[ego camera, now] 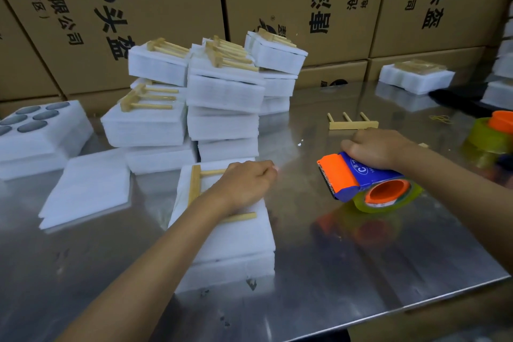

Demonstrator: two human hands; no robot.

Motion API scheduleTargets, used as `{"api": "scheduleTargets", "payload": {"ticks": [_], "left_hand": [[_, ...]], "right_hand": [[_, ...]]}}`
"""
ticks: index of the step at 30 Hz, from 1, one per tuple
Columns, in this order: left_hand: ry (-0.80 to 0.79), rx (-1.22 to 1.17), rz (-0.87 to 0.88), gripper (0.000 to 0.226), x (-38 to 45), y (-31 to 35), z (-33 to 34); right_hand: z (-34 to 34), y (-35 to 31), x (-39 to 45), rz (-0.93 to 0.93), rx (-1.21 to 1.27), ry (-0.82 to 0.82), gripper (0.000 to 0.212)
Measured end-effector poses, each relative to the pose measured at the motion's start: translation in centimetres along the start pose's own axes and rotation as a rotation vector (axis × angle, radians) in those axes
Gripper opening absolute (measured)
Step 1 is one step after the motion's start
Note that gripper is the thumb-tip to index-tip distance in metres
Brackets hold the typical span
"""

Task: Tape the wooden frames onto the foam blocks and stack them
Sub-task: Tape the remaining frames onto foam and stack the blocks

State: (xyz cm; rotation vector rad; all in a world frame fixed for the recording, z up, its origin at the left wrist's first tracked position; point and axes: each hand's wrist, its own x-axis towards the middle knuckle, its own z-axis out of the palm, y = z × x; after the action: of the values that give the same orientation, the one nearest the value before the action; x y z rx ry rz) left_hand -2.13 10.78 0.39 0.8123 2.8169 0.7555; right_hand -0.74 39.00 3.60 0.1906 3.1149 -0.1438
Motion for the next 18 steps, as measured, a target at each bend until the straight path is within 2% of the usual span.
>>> {"api": "scheduleTargets", "payload": {"ticks": [2,6,10,18], "left_hand": [[0.015,0.018,-0.029,0.044,0.5,1.0,-0.4],[0.051,0.189,0.063,0.032,1.7,3.7,0.5],[-0.120,0.008,-0.040,0.029,2.7,4.5,2.2],[0.042,-0.252,-0.062,0.021,2.3,3.9,2.8]], "right_hand": [[0.2,-0.6,-0.1,-0.047,-0.043,0.025,0.040],[0.7,-1.9,0.2,-0.115,-0.139,0.072,0.045],[0.9,-1.8,0.2,-0.128,-0.147,0.118,0.047],[1.3,-1.4,0.2,-0.109,-0.134,0.170,0.048]]}}
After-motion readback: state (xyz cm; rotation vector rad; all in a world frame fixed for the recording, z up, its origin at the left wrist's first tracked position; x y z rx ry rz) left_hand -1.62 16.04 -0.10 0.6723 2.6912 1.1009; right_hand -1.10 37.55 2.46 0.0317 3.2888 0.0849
